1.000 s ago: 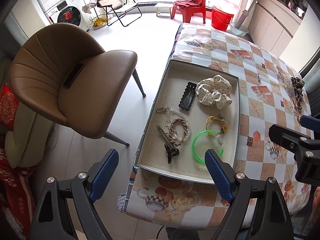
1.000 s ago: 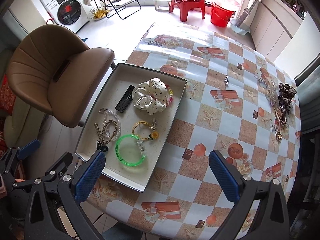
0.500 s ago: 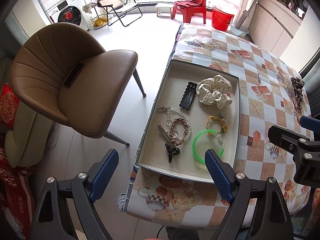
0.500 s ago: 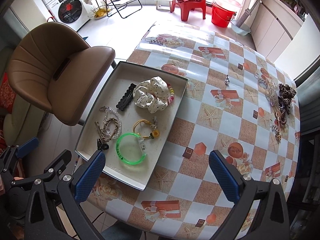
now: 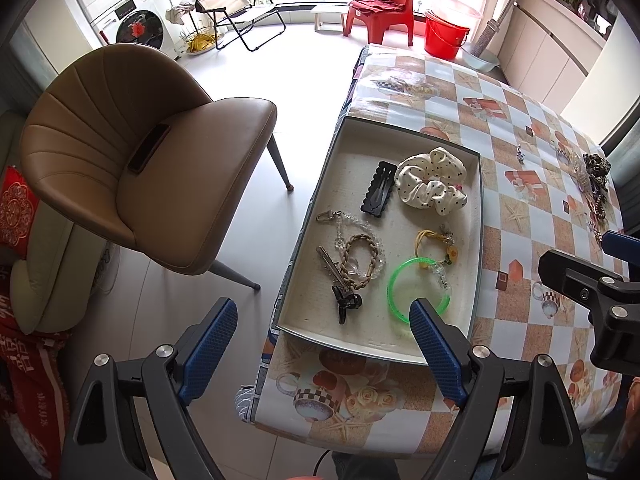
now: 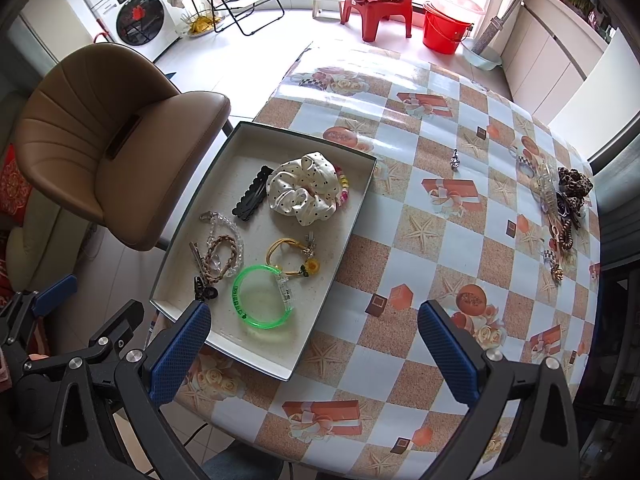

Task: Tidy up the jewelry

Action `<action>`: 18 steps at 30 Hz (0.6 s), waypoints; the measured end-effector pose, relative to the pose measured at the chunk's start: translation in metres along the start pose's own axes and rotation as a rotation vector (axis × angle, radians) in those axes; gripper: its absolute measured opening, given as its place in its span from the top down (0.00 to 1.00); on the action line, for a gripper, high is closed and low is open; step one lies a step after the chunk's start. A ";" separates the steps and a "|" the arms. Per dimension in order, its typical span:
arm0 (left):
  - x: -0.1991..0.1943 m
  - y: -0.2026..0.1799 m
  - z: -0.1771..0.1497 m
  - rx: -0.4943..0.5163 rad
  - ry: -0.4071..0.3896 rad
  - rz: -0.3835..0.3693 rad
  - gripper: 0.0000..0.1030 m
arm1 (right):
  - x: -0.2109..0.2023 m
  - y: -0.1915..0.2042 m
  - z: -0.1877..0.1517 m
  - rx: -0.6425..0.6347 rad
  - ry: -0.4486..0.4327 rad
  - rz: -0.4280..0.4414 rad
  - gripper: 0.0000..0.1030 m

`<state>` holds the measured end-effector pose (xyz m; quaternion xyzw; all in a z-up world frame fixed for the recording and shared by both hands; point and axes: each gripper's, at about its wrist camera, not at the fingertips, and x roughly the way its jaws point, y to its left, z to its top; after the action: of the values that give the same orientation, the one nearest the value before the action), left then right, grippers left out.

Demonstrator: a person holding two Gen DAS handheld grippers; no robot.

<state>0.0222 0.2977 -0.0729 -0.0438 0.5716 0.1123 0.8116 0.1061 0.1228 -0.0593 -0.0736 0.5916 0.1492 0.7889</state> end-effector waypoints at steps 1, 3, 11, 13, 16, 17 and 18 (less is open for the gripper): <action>0.000 0.000 0.000 0.000 0.000 -0.001 0.12 | 0.000 0.000 0.001 0.000 0.000 0.000 0.00; 0.000 0.000 0.001 0.002 0.000 0.000 0.12 | 0.000 0.000 0.000 0.000 0.001 0.000 0.00; 0.000 0.001 0.000 0.002 0.002 0.003 0.12 | 0.000 0.002 0.000 0.002 0.001 -0.001 0.00; 0.000 0.000 0.001 0.001 0.002 0.003 0.12 | 0.000 0.002 0.000 0.000 0.001 -0.001 0.00; 0.000 0.001 0.000 0.001 0.003 0.003 0.12 | 0.000 0.002 0.000 0.000 0.000 -0.001 0.00; 0.000 0.002 -0.001 0.001 0.003 0.003 0.12 | 0.000 0.002 -0.001 0.000 0.001 -0.001 0.00; 0.000 0.001 -0.001 0.001 0.003 0.002 0.12 | 0.001 0.002 -0.001 0.000 0.001 -0.001 0.00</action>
<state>0.0215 0.2983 -0.0731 -0.0428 0.5728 0.1129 0.8108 0.1043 0.1246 -0.0601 -0.0740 0.5920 0.1488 0.7886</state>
